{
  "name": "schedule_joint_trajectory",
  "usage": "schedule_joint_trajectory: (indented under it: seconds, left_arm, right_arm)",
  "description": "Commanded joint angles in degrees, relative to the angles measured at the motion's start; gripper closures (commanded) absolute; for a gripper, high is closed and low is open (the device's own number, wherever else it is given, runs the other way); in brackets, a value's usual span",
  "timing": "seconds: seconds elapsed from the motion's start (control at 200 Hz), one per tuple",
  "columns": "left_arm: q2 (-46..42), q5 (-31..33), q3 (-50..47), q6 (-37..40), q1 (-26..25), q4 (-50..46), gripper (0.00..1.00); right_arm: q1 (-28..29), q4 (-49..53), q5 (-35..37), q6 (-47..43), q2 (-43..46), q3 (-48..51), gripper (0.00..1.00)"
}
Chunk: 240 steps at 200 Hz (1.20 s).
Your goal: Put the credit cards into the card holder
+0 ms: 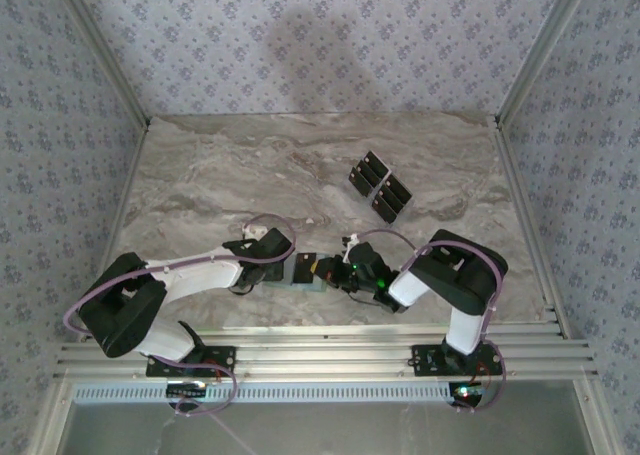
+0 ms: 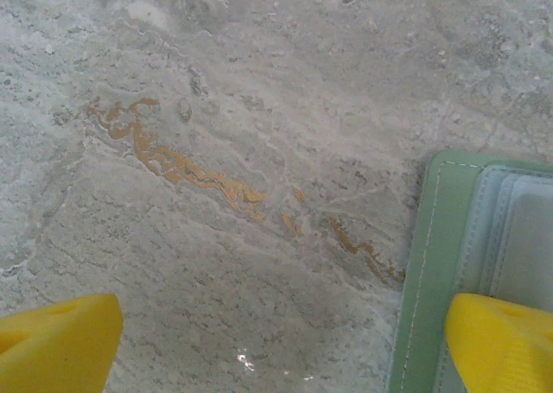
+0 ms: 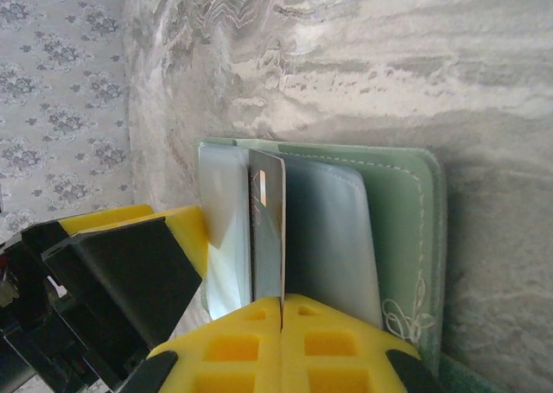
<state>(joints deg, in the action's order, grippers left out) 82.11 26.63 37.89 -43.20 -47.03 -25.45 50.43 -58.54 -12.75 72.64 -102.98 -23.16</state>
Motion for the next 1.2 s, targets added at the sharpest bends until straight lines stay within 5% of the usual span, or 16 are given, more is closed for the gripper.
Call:
schedule_joint_trajectory:
  seconds: [0.0, 0.615, 0.929, 1.194]
  left_arm:
    - [1.3, -6.0, -2.4, 0.3, -1.0, -2.0, 0.02]
    - [-0.8, -3.9, 0.1, -5.9, -8.8, -4.4, 0.02]
    - [-7.3, -3.1, 1.8, -5.2, -6.8, -6.7, 0.01]
    - [-4.1, -4.5, -0.4, -7.4, -6.7, -3.9, 0.00]
  right_arm:
    - [-0.5, 6.1, -3.4, -0.6, -1.7, -0.9, 1.00]
    - [-12.6, 24.5, -15.3, -12.1, 3.2, -4.2, 1.00]
    - [-11.9, 28.7, -14.5, -13.1, 8.2, -4.4, 1.00]
    - [-9.1, 27.2, -10.0, -11.2, 11.3, -1.8, 1.00]
